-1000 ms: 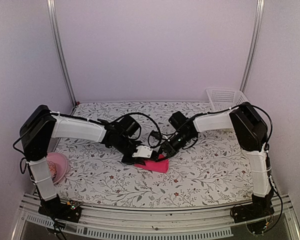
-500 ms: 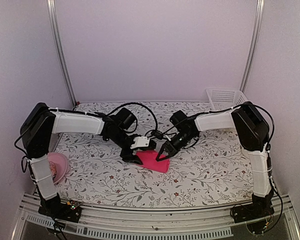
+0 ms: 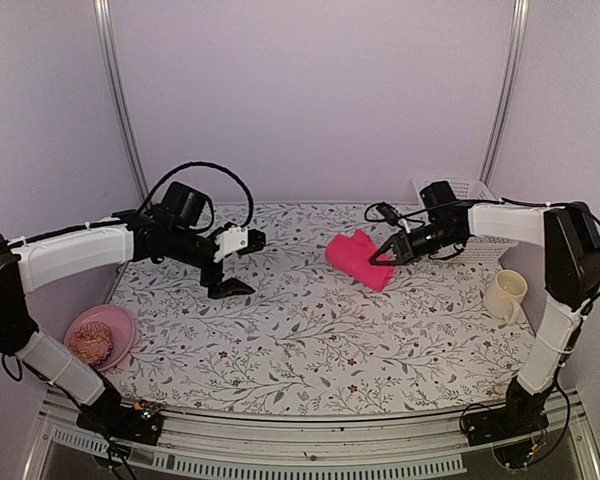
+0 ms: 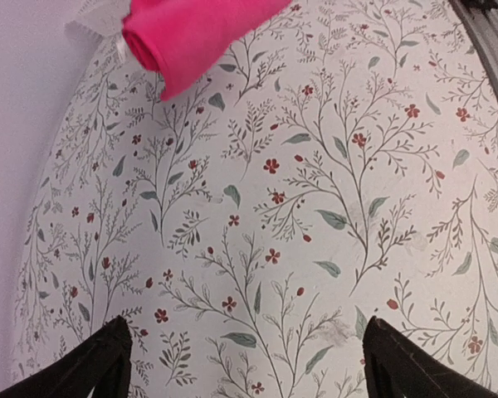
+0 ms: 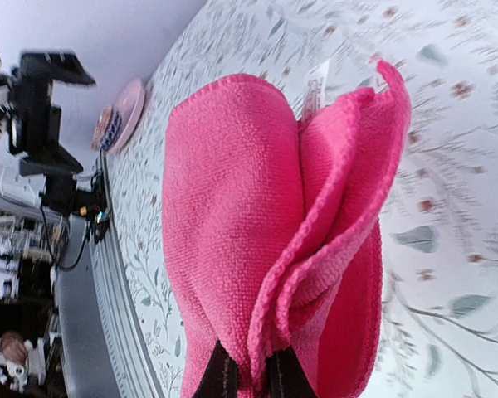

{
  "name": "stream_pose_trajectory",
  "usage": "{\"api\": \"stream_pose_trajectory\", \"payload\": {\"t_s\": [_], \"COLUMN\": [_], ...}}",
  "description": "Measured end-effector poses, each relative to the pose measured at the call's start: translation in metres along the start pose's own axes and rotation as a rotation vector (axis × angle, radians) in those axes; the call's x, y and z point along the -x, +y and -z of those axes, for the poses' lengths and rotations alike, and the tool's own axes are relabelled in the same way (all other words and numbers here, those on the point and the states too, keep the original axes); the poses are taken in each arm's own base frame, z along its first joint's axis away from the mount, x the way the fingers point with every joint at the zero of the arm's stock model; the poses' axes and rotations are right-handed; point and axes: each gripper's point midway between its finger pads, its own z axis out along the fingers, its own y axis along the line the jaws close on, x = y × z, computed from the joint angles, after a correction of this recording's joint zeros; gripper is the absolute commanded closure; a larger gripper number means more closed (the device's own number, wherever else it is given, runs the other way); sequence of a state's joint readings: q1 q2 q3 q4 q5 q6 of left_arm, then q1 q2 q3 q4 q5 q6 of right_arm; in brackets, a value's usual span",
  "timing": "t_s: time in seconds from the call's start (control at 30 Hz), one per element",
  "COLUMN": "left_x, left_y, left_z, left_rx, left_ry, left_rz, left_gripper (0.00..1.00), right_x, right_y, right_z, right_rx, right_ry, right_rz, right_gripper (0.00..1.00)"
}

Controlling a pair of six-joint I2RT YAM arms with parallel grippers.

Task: Roll the towels
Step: Pick up the towel from the center of the board, then place the towel in the bin.

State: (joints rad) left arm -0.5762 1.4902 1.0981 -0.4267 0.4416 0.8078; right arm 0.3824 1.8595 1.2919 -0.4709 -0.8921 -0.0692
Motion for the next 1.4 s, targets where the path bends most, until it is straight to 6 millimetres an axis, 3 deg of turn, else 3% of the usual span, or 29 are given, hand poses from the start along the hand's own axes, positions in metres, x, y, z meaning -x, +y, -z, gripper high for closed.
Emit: {"api": "stream_pose_trajectory", "payload": {"t_s": [0.13, 0.23, 0.33, 0.57, 0.7, 0.87, 1.07, 1.4], "left_x": [-0.038, -0.06, -0.069, -0.07, -0.074, -0.075, -0.074, -0.08], "left_y": [-0.004, -0.015, -0.025, -0.034, -0.039, -0.041, -0.039, -0.045], "left_z": [0.011, 0.01, 0.008, 0.015, 0.015, 0.014, 0.013, 0.011], "left_rx": [0.013, -0.004, -0.023, -0.016, -0.021, -0.024, -0.014, -0.021], "left_ry": [0.032, 0.066, 0.082, 0.069, 0.067, 0.068, 0.058, 0.067], "left_rz": [0.091, 0.145, 0.169, 0.175, 0.185, 0.194, 0.195, 0.204], "left_gripper": [0.03, 0.03, 0.03, 0.03, 0.03, 0.03, 0.03, 0.03], "right_x": [0.034, 0.05, 0.059, 0.058, 0.046, 0.044, 0.044, 0.043], "right_y": [-0.019, -0.026, -0.036, -0.084, -0.119, -0.166, -0.222, -0.278], "right_z": [0.077, 0.117, 0.15, 0.241, 0.277, 0.301, 0.311, 0.312], "right_rx": [-0.093, -0.145, -0.213, -0.466, -0.598, -0.712, -0.809, -0.838], "right_ry": [-0.202, -0.305, -0.382, -0.555, -0.602, -0.61, -0.571, -0.493], "right_rz": [-0.016, -0.02, -0.043, -0.14, -0.216, -0.282, -0.331, -0.362], "right_gripper": [0.98, 0.98, 0.97, 0.98, 0.98, 0.98, 0.97, 0.97]}}
